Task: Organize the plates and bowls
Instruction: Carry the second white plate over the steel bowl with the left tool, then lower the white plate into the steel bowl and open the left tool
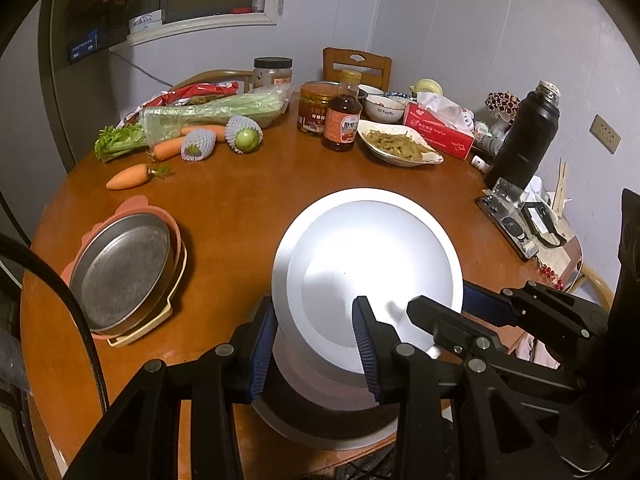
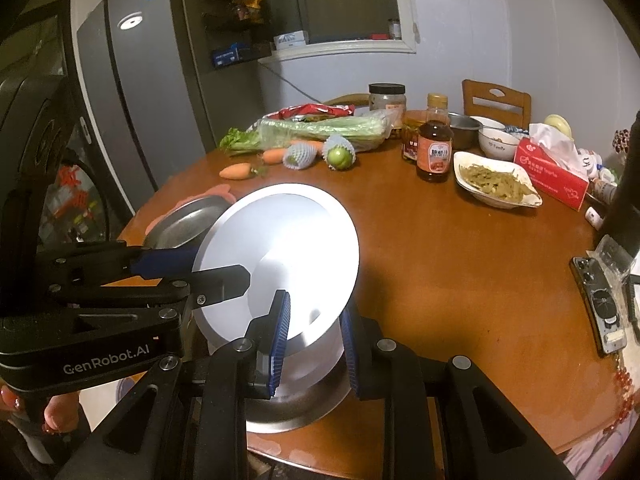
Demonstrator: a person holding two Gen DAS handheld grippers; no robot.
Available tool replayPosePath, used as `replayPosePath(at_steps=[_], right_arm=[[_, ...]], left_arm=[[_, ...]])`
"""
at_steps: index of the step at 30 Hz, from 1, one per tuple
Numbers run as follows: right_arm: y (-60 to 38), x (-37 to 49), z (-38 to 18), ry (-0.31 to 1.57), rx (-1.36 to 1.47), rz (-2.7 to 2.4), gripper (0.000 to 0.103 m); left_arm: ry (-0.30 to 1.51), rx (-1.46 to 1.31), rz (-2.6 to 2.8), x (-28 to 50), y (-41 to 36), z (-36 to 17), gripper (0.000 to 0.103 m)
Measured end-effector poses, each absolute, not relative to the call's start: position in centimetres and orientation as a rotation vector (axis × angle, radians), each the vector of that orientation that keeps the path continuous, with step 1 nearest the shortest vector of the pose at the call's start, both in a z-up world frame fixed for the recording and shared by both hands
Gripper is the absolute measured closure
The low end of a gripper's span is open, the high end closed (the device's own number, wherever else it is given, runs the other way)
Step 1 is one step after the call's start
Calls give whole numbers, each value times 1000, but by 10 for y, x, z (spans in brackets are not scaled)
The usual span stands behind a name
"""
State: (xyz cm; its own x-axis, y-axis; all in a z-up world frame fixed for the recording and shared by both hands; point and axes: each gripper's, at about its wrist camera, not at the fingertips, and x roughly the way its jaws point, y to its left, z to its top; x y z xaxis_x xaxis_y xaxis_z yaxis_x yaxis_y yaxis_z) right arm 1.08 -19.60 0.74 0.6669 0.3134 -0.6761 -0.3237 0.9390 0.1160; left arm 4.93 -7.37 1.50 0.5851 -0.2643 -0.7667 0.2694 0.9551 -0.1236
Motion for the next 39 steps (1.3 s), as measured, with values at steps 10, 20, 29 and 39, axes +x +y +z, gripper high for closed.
replayPosePath(at_steps=[10,20,29,39], right_arm=[[-195,4,-5,781,-16,364,76],[-193,1,-11,795,-27,369,76],[-192,2,-16,809,-37,366,76],[-189,1,-18,816,-58,356,76]], left_arm=[[915,15,-303,42,-72,2,65],[931,30,-289,39,-73,-5,65],[947,40,-282,40,-74,-11,65],[953,42,-280,39,-73,-14,65]])
